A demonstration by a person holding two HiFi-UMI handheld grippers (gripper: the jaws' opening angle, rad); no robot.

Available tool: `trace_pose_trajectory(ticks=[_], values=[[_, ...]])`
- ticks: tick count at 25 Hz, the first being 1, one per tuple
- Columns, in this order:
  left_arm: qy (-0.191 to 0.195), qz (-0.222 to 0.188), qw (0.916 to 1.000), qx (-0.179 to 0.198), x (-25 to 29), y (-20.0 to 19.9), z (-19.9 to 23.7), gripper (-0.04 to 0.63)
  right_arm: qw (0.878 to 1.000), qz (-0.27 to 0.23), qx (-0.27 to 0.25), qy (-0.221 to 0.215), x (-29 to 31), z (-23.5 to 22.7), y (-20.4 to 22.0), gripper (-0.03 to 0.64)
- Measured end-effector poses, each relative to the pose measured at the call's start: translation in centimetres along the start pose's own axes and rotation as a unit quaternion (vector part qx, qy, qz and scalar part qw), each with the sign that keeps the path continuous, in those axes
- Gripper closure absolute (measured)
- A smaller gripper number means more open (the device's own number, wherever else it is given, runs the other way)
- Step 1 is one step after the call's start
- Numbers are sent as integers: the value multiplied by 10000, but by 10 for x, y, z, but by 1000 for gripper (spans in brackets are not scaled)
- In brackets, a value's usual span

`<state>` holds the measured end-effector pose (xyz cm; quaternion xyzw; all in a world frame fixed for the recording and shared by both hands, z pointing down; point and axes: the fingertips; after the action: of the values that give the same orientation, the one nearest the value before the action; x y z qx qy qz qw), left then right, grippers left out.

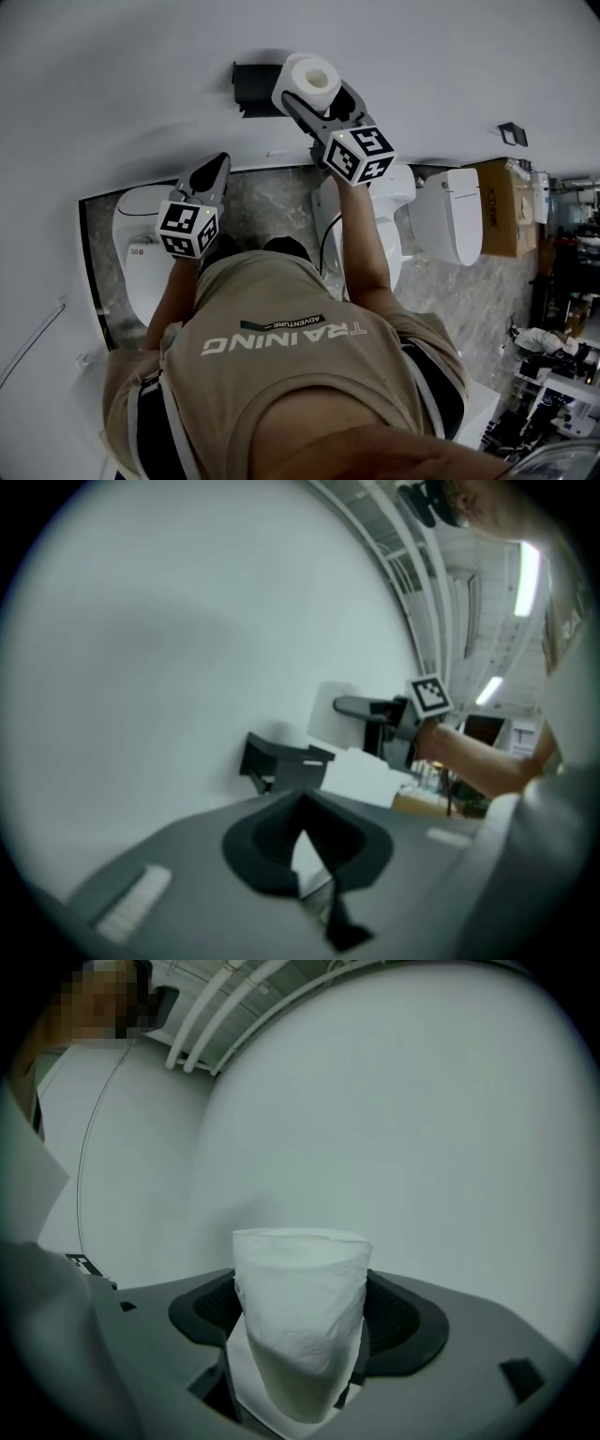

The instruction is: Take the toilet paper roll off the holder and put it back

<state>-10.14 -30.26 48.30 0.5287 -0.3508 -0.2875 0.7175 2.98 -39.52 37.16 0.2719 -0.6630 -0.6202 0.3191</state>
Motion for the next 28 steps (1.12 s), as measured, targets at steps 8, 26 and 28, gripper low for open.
trace_pose_trajectory(ticks=[8,26,28], values=[[-226,63,9997,5,-13,7,-44,592,9994,-161,106,-300,-52,10,2,268],[-904,351,9949,259,-93,38,-142,592,9921,-314,481,-1119,-148,54,48,268],[-989,329,9942,270,-102,38,-143,592,9915,-313,502,-1157,-150,60,51,268]])
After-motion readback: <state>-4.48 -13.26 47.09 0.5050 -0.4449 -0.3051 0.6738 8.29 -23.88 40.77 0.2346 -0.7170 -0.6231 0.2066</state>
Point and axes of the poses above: the fingertips, and each gripper's own axes: x forward along the fingers, z to its left, y out of its underside, and after that the axes turned 6 degrees about -y, right-handed
